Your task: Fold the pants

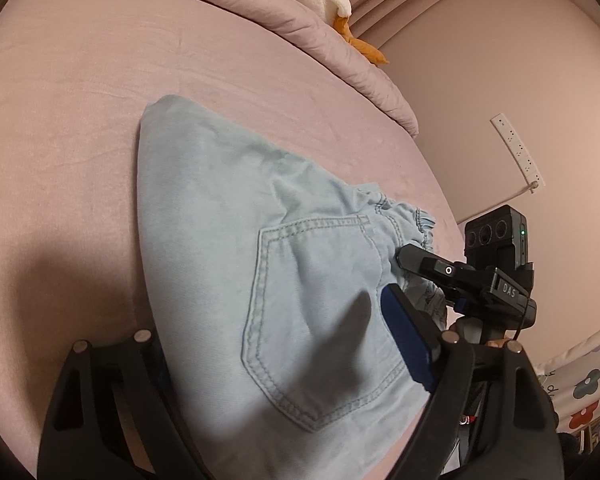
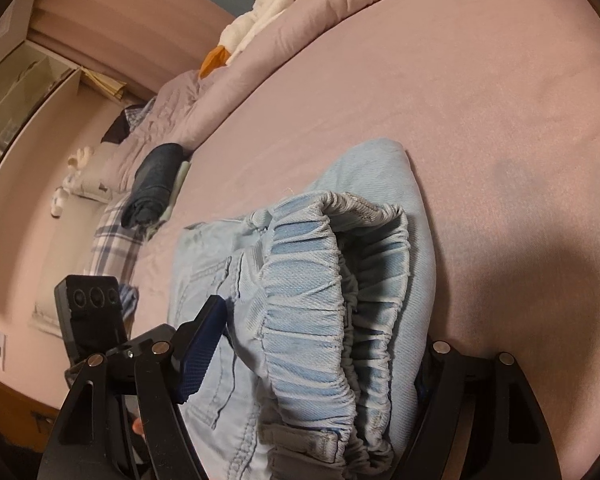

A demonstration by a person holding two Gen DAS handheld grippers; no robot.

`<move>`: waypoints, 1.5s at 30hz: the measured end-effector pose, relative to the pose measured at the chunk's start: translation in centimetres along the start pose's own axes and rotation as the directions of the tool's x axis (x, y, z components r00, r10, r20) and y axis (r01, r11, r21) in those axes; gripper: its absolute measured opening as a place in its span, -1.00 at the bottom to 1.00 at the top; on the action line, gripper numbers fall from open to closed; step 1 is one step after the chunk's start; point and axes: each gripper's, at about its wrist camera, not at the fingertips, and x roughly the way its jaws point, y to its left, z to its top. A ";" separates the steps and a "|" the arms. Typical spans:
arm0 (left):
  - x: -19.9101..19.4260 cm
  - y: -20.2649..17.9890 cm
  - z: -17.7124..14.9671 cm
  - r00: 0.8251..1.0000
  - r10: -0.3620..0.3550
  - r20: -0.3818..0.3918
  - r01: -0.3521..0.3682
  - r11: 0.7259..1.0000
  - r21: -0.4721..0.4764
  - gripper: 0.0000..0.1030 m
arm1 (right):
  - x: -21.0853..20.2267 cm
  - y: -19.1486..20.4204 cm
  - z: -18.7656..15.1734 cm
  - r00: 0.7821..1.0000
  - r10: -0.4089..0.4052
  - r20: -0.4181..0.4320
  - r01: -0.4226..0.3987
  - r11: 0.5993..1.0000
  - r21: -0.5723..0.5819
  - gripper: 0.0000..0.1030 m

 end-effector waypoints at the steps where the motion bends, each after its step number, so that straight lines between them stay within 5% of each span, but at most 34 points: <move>1: 0.0 0.0 0.0 1.000 0.001 0.000 -0.001 1.000 0.001 0.64 | 0.0 0.0 0.0 1.000 -0.001 0.001 0.001 1.000 0.002 0.51; 29: 0.7 -1.2 -0.4 0.996 0.089 0.004 -0.089 0.995 0.048 0.59 | -0.1 -0.1 -0.1 1.000 0.005 0.007 -0.005 1.000 -0.003 0.51; 45: 0.6 -1.8 -0.2 0.984 0.176 0.017 -0.177 0.984 0.034 0.24 | 0.2 3.5 -0.8 0.966 -0.253 0.062 0.258 0.962 -0.092 0.34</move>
